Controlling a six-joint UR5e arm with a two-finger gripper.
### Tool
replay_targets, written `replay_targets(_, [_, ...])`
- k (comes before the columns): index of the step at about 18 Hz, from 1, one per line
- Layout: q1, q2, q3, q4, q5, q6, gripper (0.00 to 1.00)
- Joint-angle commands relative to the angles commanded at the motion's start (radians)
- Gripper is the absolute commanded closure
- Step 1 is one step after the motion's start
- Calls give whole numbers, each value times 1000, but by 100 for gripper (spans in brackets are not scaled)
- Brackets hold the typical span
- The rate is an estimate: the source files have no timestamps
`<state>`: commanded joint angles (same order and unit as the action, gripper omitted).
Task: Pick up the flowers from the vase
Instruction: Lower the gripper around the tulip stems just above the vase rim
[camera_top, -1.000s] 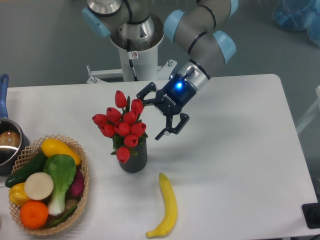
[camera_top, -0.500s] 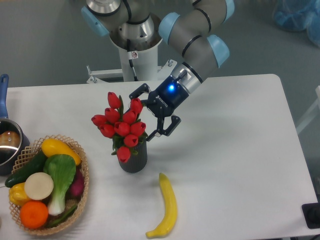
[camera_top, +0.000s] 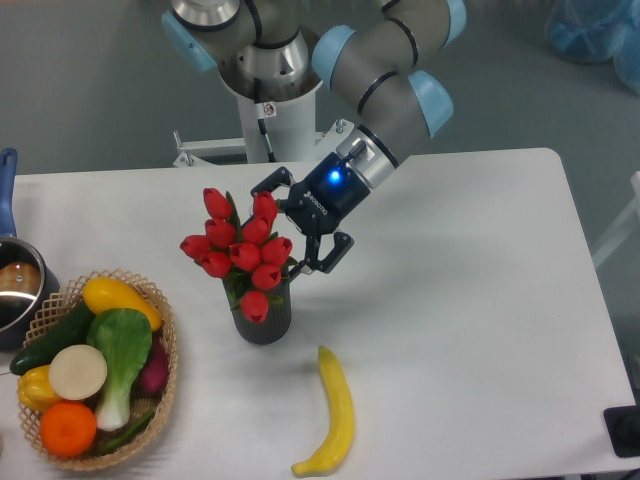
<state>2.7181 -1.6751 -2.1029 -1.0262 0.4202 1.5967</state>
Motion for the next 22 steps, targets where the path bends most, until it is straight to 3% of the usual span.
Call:
replay_targets(10, [8,-8,-17,0,-37,40,0])
replay_targets(22, [-20,-51,24,3,-90,39,0])
